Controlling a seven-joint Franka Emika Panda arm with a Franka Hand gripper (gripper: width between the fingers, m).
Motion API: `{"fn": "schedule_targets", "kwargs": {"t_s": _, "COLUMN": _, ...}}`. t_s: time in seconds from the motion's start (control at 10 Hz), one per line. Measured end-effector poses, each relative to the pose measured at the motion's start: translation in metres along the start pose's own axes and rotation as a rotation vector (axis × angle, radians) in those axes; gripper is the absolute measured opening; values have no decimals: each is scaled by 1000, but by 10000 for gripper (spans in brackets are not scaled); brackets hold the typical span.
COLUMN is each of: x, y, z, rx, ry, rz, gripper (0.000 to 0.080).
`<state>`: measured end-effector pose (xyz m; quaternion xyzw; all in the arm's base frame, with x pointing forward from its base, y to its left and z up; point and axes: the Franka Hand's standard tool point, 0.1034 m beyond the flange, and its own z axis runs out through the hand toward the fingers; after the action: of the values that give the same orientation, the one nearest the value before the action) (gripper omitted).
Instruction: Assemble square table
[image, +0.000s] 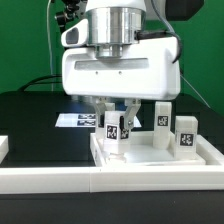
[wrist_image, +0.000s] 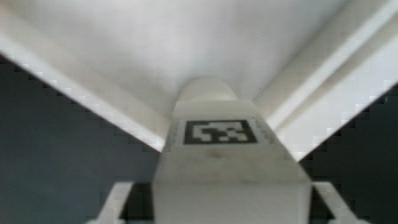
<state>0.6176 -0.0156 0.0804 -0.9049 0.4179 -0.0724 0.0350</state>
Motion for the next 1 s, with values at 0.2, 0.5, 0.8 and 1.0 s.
{"fn": "schedule_targets", "kwargs": {"t_s": 0.2, "x": 1, "y": 1, "z": 0, "rx": 12, "ry": -6, "rz": 170, "gripper": 288}}
{"fn": "schedule_targets", "kwargs": {"t_s": 0.5, "x": 1, "y": 2, "z": 1, "rx": 11, "ry": -15, "rz": 419, "gripper": 288}}
{"fn": "schedule_targets", "kwargs": {"t_s": 0.8, "x": 4, "y": 7, "z": 1, "rx": 9, "ry": -36, "rz": 615, "gripper": 290}}
{"fn": "schedule_targets", "kwargs": {"t_s": 1.0, "x": 6, "y": 7, "z": 1, "rx": 20, "ry": -32, "rz": 684, "gripper": 290}}
